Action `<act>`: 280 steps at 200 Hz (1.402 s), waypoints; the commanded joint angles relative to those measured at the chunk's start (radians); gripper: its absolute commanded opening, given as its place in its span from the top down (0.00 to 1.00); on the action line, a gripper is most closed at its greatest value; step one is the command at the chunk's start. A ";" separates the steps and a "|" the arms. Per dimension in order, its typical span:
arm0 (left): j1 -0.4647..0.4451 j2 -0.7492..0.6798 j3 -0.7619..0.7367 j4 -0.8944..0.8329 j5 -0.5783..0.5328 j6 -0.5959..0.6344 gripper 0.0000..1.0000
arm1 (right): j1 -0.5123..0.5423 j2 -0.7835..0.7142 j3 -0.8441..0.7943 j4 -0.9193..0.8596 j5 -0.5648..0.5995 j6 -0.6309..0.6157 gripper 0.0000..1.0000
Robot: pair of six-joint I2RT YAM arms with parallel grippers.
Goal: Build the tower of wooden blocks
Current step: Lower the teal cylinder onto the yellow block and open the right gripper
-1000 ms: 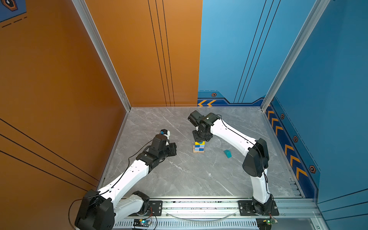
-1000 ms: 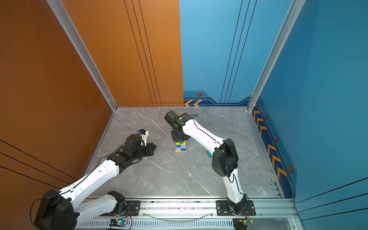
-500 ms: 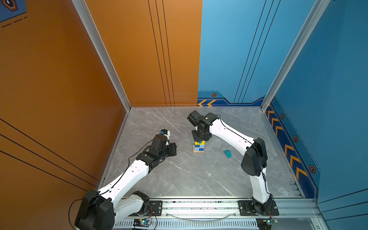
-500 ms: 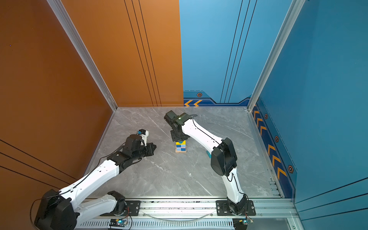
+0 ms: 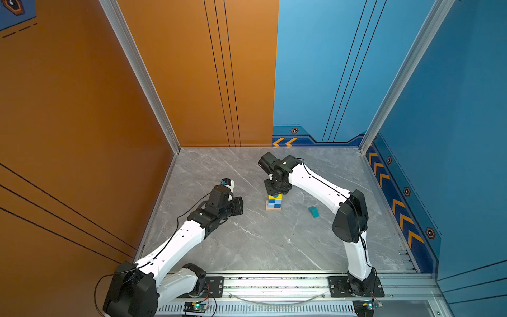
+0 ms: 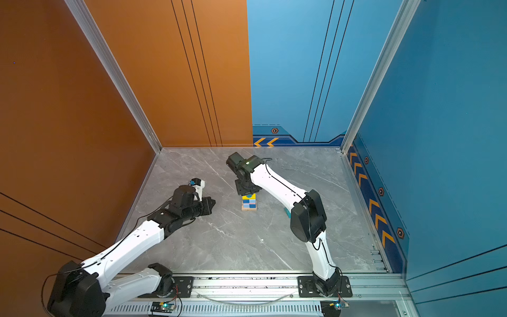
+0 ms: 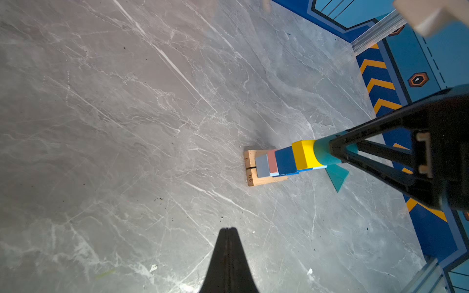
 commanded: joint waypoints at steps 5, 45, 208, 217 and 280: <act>0.010 0.000 -0.012 -0.008 0.011 0.016 1.00 | -0.003 0.019 0.012 -0.008 -0.007 -0.004 0.58; 0.010 -0.001 -0.011 -0.008 0.014 0.015 1.00 | -0.003 0.022 0.010 -0.007 -0.010 -0.002 0.58; 0.010 0.003 -0.010 -0.008 0.015 0.016 1.00 | -0.002 0.011 0.007 -0.006 -0.003 0.001 0.51; 0.010 0.003 -0.011 -0.008 0.016 0.015 1.00 | -0.002 0.009 0.008 -0.005 -0.002 0.001 0.47; 0.009 -0.003 -0.010 -0.013 0.015 0.015 1.00 | -0.004 0.002 0.010 0.000 0.001 0.007 0.38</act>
